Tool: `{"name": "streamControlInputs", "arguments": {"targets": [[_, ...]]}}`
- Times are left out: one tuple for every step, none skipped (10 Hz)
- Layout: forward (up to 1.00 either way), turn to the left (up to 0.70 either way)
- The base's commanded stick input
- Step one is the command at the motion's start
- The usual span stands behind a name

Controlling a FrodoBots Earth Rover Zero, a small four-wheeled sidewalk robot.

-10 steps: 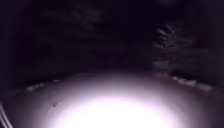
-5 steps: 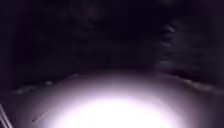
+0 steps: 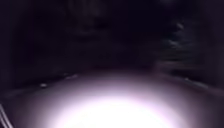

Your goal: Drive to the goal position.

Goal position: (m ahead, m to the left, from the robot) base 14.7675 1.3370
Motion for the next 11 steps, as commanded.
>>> {"name": "streamControlInputs", "arguments": {"targets": [[1.0,0.0],[1.0,0.0],[1.0,0.0],[1.0,0.0],[1.0,0.0],[1.0,0.0],[1.0,0.0],[1.0,-0.13],[1.0,-0.27],[1.0,-0.1],[1.0,0.0]]}}
